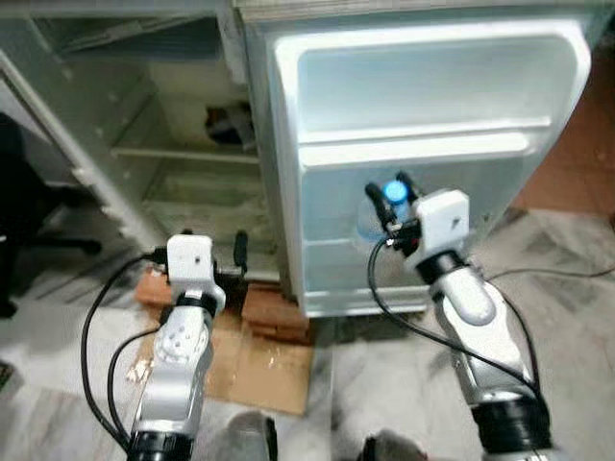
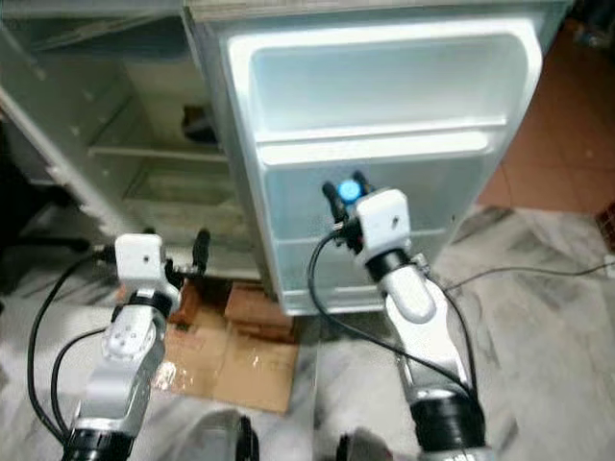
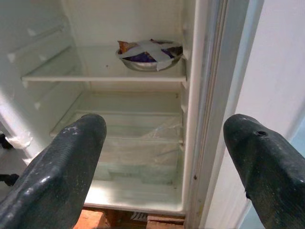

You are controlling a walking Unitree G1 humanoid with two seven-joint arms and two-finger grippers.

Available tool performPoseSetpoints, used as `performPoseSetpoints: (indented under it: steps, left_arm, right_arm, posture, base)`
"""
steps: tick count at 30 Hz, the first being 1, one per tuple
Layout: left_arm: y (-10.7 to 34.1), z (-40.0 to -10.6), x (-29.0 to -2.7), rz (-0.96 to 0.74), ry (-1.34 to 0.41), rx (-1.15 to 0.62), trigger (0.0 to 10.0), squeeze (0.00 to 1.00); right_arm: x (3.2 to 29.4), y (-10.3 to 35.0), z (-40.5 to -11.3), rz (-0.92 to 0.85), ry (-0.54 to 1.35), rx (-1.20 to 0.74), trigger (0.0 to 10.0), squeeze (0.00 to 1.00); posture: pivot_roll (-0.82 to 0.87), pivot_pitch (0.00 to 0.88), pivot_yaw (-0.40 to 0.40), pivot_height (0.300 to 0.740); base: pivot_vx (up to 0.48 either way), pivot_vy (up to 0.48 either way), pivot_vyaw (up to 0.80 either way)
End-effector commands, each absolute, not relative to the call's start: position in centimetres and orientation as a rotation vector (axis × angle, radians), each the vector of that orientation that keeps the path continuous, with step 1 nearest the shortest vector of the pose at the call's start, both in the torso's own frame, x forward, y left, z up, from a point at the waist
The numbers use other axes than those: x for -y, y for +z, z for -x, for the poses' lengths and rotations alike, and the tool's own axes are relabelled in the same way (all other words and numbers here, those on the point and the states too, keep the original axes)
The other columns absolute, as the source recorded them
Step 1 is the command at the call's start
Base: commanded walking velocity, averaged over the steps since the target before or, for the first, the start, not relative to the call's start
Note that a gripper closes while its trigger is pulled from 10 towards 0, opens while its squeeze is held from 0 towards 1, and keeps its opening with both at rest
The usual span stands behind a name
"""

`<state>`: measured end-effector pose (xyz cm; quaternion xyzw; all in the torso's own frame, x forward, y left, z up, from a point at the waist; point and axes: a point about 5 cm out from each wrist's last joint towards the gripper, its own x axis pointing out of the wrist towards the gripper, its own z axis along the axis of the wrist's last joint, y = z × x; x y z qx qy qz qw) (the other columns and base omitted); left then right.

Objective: Restocking fridge

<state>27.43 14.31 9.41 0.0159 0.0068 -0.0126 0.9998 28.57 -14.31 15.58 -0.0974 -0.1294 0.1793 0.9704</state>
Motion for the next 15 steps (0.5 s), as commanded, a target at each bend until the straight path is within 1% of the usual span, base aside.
performPoseSetpoints:
  steps: [1, 7, 11, 15]
  left_arm:
    - [8.8, -27.2, -14.7, -0.071, -0.012, -0.027, 10.0, 0.0]
    - [9.0, -27.1, -14.9, -0.042, -0.015, -0.011, 10.0, 0.0]
    - [9.4, -27.2, -15.1, -0.031, -0.002, 0.003, 10.0, 0.0]
    - [9.3, -27.2, -15.2, -0.036, -0.005, 0.0, 10.0, 0.0]
  right_arm:
    - [14.4, 15.8, -28.0, 0.193, 0.373, 0.274, 10.0, 0.0]
    - [14.2, 14.6, -27.8, 0.13, 0.287, 0.226, 10.0, 0.0]
    - [13.5, 14.2, -27.5, 0.109, 0.228, 0.234, 10.0, 0.0]
    - [13.5, 14.2, -27.3, 0.109, 0.225, 0.231, 10.0, 0.0]
  posture:
    - [-0.03, 0.009, 0.049, 0.74]
    - [-0.01, 0.0, 0.034, 0.74]
    - [-0.01, 0.0, 0.045, 0.74]
    - [-0.02, 0.001, 0.048, 0.74]
  base:
    - [0.0, 0.0, 0.0]
    - [0.0, 0.0, 0.0]
    - [0.0, -0.344, 0.0]
    - [0.0, -0.401, 0.0]
